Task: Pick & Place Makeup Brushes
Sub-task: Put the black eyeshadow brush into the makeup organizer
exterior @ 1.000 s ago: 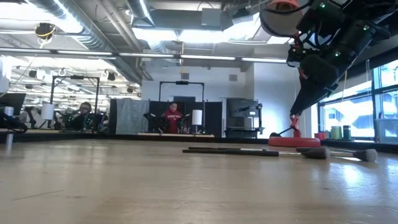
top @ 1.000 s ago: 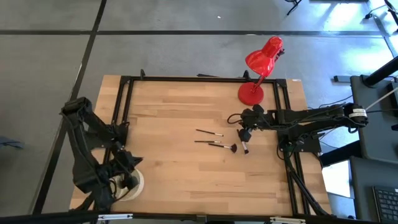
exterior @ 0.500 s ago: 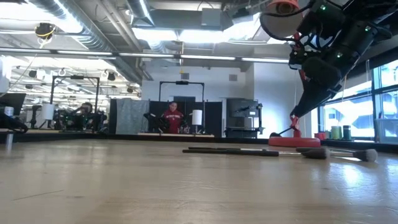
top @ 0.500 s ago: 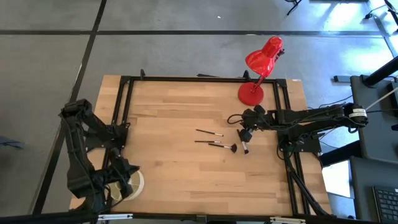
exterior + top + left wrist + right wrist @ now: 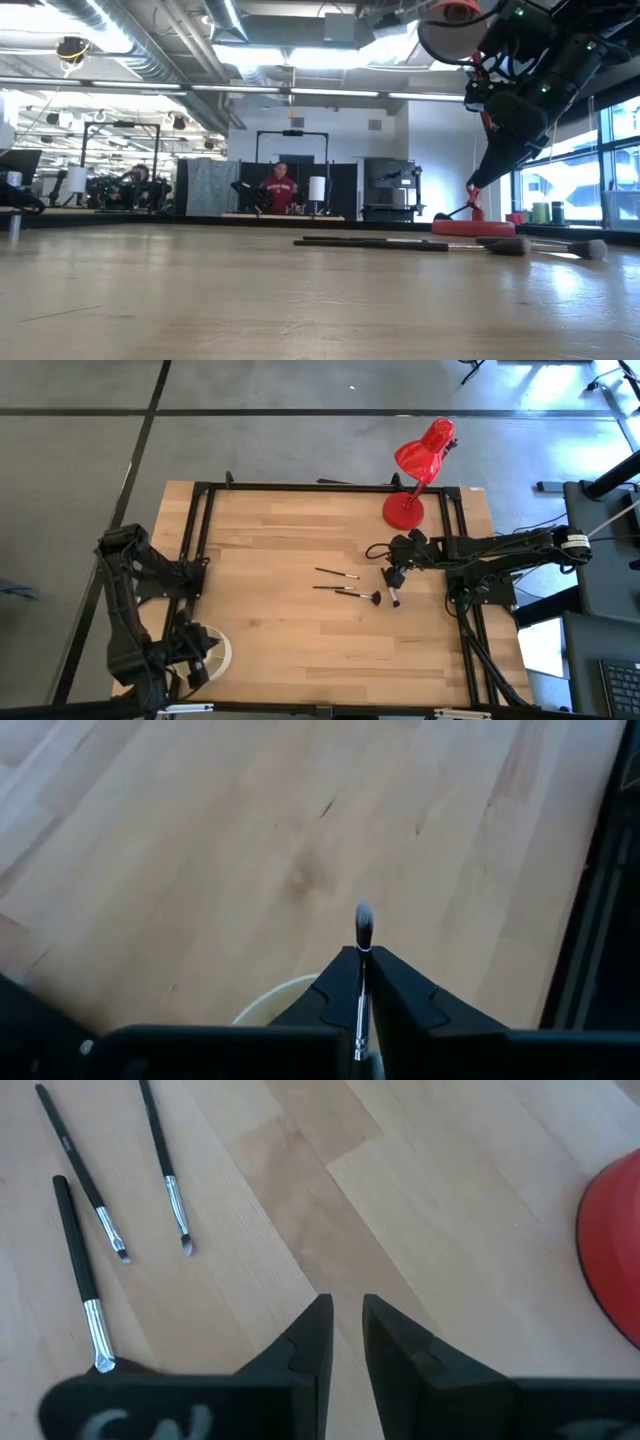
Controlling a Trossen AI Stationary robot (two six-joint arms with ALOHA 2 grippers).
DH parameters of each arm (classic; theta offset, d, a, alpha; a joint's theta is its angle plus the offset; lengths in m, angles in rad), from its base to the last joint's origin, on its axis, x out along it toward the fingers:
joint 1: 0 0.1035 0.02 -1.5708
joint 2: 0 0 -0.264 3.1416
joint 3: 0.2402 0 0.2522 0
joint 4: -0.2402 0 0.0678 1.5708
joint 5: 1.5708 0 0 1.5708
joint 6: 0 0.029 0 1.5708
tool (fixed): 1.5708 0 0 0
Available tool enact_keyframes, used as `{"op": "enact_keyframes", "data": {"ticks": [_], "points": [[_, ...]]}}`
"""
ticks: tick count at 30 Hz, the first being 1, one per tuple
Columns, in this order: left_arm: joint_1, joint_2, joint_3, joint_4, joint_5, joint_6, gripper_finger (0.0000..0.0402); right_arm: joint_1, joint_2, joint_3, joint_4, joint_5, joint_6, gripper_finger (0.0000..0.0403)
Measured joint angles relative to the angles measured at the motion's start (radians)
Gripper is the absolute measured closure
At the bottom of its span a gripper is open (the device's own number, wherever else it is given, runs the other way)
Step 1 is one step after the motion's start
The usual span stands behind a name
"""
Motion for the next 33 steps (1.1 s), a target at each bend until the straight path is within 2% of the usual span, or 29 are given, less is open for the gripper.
{"op": "enact_keyframes", "data": {"ticks": [7,15,22,25,27,29,33], "points": [[-0.001,0.0,0.0,0.008,-0.024,-0.001,0.0349,0.0,0.0,0.0,0.0,0.0,0.0,0.0343],[0.016,0.0,0.0,-0.029,0.009,0.03,0.029,0.0,0.0,0.0,0.001,0.0,0.0,0.0343],[0.105,-0.016,-0.001,-0.117,0.016,0.015,0.0264,0.0,0.0,0.0,0.021,0.0,-0.004,0.0343],[0.195,-0.035,-0.001,-0.178,-0.05,0.018,0.0263,0.0,0.0,0.0,0.039,0.0,-0.019,0.0343],[0.282,-0.048,-0.005,-0.163,-0.089,0.101,0.0263,0.0,0.0,0.0,0.052,0.0,-0.025,0.0343],[0.394,-0.053,-0.005,-0.104,-0.086,0.257,0.0263,0.0,0.0,0.0,0.059,0.0,-0.032,0.0343],[0.65,-0.047,-0.015,0.138,0.019,0.674,0.0263,0.0,0.0,0.0,0.071,0.001,-0.078,0.0343]]}}
